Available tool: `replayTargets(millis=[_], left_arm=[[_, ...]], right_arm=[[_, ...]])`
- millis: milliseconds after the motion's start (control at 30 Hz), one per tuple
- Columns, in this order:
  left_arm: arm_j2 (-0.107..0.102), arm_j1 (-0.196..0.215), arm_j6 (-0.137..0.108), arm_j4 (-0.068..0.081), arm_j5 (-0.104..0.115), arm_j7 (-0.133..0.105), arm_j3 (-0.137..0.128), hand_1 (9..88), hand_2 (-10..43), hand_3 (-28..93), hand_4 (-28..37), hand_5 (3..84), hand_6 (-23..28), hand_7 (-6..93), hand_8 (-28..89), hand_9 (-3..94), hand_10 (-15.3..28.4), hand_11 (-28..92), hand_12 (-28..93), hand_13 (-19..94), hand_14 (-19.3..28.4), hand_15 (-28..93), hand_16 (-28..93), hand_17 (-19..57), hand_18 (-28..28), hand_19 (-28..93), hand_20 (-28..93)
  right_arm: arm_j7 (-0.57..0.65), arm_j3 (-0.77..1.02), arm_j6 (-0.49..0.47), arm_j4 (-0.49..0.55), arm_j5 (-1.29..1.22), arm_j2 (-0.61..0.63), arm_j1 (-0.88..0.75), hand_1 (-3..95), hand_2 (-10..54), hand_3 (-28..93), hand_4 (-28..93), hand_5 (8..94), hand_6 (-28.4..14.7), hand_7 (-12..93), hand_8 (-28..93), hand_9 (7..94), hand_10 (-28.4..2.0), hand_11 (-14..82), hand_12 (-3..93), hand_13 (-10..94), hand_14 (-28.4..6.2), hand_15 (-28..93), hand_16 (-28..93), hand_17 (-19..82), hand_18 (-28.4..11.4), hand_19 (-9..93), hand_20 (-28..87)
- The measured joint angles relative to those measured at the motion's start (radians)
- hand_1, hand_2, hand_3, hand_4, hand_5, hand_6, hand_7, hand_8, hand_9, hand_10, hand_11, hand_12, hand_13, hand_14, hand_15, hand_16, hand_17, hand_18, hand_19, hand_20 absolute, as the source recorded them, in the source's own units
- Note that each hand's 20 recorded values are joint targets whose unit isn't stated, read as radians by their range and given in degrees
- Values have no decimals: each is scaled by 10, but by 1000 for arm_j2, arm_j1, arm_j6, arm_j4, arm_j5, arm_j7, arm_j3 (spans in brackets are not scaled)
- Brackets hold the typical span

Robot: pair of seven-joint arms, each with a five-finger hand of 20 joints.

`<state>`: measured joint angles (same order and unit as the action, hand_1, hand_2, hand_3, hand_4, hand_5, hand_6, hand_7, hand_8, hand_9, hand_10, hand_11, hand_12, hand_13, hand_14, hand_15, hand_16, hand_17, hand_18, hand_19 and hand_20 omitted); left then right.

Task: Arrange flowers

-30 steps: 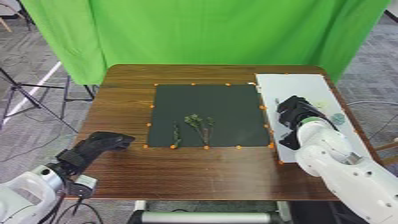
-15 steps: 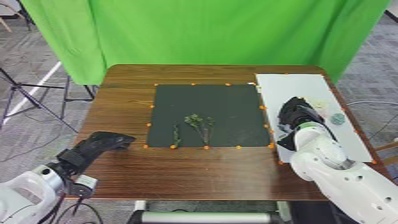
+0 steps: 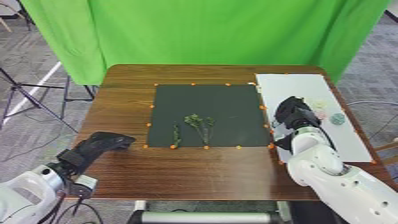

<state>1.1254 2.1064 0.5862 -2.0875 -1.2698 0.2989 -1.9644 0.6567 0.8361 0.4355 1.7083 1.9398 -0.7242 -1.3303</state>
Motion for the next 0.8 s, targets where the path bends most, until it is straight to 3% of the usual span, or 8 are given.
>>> replayTargets(millis=[467,800], left_arm=[[-1,-1,2,0,2,3,0,261,14,565,-178,444,55,105,-46,384,168,135,115,286,189,122,1,-9,118,109,110],[-1,-5,3,1,0,1,3,261,14,566,-179,443,56,104,-46,383,169,134,115,286,189,120,2,-9,118,108,110]], right_arm=[[-94,28,-2,99,-18,46,14,684,-95,536,7,756,-38,297,252,780,-122,207,593,894,3,627,363,665,-81,932,558],[-175,-132,0,184,-28,84,133,680,-95,539,7,752,-36,304,250,783,-123,203,594,893,3,630,363,664,-82,932,563]])
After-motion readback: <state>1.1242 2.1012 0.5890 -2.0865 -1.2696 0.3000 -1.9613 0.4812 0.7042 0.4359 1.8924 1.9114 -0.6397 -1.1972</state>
